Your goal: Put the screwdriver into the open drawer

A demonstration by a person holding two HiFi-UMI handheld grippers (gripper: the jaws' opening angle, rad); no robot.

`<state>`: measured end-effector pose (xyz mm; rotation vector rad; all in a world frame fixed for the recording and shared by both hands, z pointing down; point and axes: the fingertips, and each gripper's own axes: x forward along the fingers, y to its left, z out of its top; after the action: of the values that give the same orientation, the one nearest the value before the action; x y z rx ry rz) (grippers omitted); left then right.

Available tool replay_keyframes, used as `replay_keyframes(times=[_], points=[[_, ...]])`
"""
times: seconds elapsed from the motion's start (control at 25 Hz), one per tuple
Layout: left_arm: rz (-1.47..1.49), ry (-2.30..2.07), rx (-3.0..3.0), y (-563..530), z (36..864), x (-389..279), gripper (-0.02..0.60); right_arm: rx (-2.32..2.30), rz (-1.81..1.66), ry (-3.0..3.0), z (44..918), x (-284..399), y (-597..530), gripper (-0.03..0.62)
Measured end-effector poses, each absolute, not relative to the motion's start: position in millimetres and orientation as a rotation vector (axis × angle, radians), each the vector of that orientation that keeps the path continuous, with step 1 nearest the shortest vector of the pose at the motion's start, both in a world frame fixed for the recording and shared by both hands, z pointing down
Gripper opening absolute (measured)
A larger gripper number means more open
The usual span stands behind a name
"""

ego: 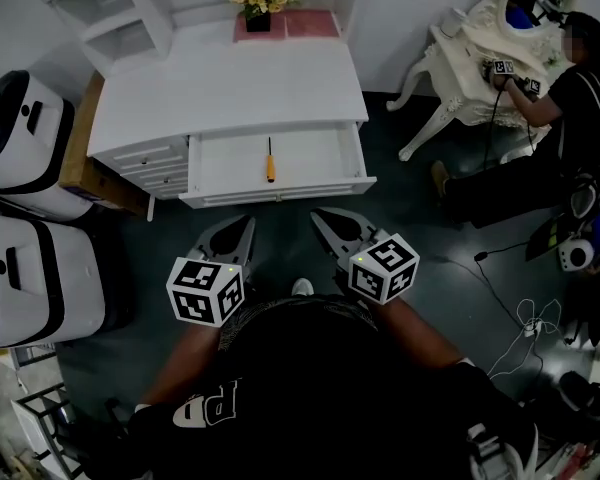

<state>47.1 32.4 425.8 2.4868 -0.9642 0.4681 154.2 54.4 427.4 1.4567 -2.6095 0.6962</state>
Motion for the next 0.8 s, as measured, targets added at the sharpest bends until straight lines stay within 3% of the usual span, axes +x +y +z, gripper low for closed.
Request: replay_keyframes(times=[0.8], points=[[0.446, -0.955, 2.499, 36.4, 422.2, 45.6, 0.011, 1.460, 0.681, -2.602, 425.8, 147.7, 60.8, 0.009]])
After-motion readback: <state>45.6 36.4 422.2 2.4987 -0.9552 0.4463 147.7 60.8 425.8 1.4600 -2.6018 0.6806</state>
